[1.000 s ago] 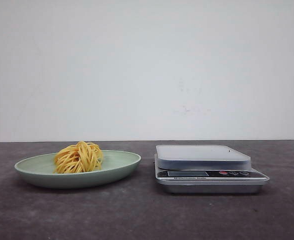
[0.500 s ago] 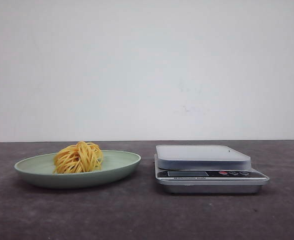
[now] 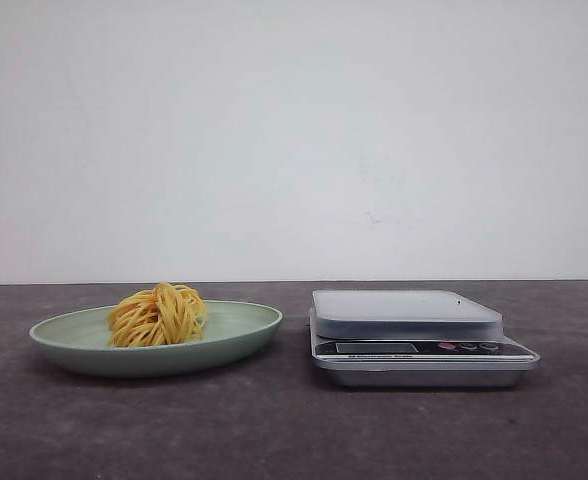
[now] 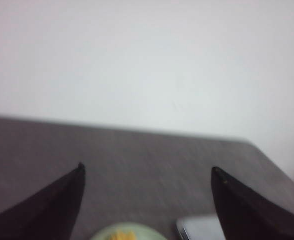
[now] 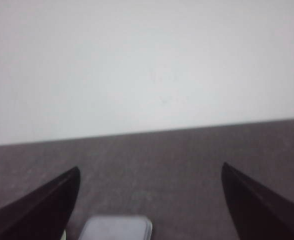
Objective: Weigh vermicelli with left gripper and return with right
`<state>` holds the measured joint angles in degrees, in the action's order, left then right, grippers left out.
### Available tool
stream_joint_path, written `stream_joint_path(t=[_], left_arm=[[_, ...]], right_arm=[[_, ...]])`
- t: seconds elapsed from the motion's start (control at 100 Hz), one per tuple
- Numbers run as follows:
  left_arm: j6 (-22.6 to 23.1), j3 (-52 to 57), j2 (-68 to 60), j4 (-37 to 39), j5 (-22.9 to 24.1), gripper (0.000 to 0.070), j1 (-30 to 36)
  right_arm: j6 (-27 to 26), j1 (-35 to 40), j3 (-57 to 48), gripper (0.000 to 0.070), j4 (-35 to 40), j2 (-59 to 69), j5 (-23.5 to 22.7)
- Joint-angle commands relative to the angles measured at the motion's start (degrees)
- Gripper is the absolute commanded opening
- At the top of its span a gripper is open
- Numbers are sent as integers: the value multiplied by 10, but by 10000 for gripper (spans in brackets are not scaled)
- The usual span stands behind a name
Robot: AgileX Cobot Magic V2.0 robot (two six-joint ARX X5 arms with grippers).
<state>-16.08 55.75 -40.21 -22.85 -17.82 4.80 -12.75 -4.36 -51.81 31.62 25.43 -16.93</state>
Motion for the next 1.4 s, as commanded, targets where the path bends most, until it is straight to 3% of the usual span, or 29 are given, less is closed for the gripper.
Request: stream_joint_path(t=[0.0,0.24,0.41,0.58,0.89,1.0,1.16,1.39], left_arm=[[4,29,-57,-21,-6,468,16],[-23,64,-247,-17,5,470,113],[-28,64,-369,-24,50,470,164],[-28,64,-472,-28,92,470,188],[-30,64,-563,-21,103,463,202],[-30,64,-568,-9,107,317,204],[-25,64,-569,-2,107,2,205],[-15,67,-568,-6,106,3,203]], right_arm=[[21,1,-17,575,26,21,-3],[29,12,-24,574,54,58,-26],[29,22,-24,574,59,64,-26],[29,30,-24,574,65,63,-26],[29,39,-24,574,86,63,-26],[29,39,-24,573,95,63,-26],[29,42,-24,554,99,63,-26],[29,43,-24,553,99,63,-26]])
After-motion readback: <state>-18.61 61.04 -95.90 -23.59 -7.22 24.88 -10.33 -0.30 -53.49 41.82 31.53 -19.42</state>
